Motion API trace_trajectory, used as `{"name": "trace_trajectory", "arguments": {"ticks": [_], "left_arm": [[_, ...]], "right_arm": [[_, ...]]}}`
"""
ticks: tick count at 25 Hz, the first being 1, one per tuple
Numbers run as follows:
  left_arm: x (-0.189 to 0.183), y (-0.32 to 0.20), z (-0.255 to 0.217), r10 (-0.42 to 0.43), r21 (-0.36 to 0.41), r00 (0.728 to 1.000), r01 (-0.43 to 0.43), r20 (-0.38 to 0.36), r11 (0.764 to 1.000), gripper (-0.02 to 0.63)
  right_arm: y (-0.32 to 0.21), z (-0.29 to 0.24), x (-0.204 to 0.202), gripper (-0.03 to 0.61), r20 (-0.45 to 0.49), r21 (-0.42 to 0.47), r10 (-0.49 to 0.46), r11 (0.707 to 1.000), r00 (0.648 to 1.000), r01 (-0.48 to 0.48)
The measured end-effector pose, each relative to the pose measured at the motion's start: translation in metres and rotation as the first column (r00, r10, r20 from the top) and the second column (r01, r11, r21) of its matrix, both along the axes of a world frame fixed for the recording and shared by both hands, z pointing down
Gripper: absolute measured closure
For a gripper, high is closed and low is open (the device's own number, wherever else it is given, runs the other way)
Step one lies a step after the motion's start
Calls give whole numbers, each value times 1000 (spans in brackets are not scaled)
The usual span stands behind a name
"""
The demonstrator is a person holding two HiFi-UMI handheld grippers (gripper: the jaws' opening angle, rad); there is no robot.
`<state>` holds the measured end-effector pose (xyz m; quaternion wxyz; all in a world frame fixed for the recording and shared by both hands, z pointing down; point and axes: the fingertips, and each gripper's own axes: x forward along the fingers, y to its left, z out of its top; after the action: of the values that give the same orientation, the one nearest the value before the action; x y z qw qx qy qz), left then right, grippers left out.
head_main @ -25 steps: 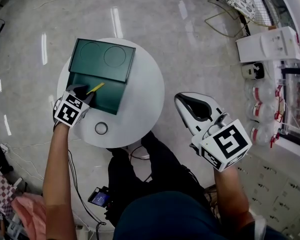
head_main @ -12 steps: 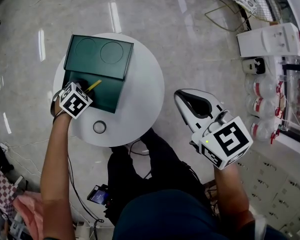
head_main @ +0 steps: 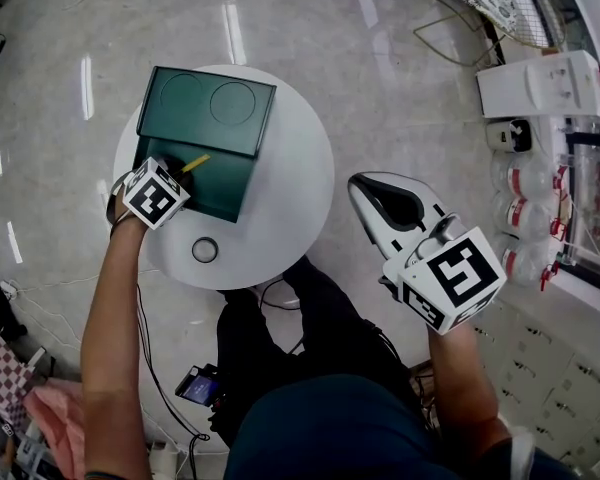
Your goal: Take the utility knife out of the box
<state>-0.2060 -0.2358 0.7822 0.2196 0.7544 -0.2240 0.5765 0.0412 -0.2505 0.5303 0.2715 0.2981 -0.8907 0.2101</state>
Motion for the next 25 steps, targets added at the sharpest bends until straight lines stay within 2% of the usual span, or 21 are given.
{"name": "trace_trajectory", "arguments": {"ticks": [8,17,21,25], "left_arm": [[-2,3,-35,-40,114,999,40,-7,993,537],[-14,22,-92,-52,177,998,58,-37,983,537],[-26,33,-132,-81,231,995,93,-60,969,537],[-35,42,-179,-122,295,987,147,-102,944,537]], "right_arm": [[3,-26,-19,540,19,36,-25,999,1000,24],[9,-64,-47,540,46,96,-55,994,997,51],[13,-89,-63,540,59,134,-76,989,995,67],[17,-116,-77,540,69,170,-98,982,993,85]]}}
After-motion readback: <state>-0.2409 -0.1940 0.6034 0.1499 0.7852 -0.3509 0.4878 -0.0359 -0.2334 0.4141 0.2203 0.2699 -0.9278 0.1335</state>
